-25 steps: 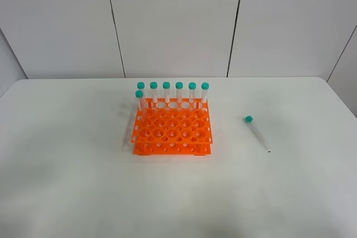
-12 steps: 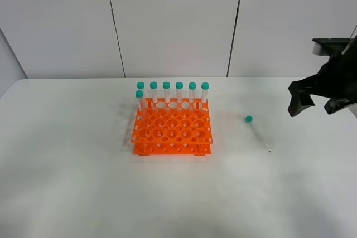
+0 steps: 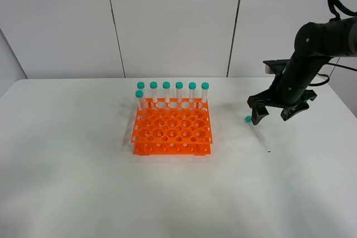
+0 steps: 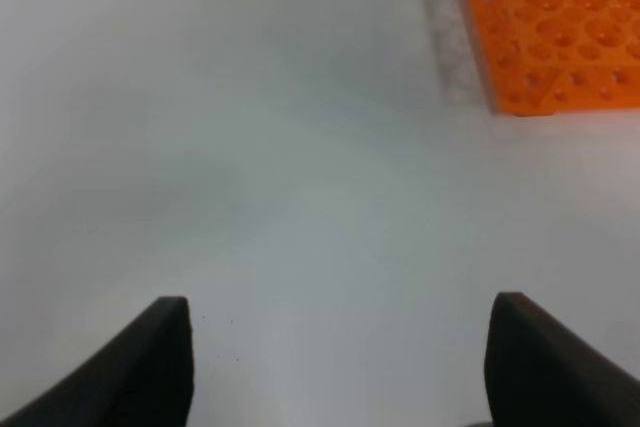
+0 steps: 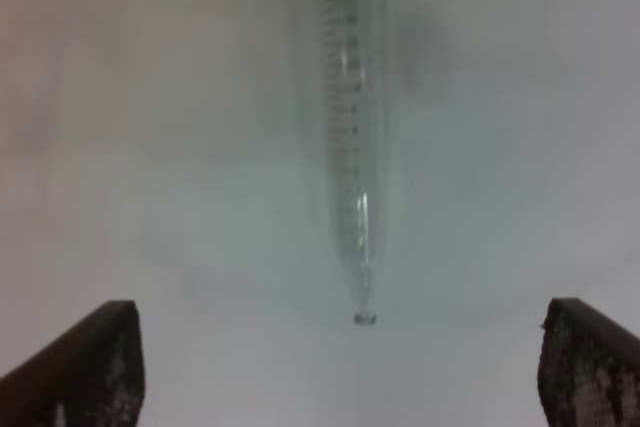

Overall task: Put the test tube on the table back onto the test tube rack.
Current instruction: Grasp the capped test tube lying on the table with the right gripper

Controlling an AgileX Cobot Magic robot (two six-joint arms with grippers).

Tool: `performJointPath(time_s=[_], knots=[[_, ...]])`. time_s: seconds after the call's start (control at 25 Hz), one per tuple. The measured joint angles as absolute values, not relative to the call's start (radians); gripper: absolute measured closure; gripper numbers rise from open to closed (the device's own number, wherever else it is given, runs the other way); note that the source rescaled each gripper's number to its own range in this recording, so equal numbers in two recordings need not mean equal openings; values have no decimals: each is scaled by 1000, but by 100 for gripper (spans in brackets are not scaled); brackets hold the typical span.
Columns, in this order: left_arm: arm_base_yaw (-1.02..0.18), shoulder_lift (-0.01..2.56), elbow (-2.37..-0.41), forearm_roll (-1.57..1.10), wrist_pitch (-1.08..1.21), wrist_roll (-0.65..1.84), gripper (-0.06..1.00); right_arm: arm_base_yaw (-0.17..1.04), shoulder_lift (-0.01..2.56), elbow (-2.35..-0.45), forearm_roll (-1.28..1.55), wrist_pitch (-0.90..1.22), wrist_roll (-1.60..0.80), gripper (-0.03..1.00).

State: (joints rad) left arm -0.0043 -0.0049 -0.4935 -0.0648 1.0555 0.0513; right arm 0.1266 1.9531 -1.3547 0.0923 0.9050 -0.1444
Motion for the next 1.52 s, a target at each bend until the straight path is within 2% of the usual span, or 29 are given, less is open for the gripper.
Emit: performJointPath(time_s=[0.52,1.52], knots=[[-4,-5,-493,-65,1056,51,21,127,2146,-1389,81,809,-118,12],[-4,-5,-493,-65,1056,51,21,127,2152,-1389,61,778,-151,12]])
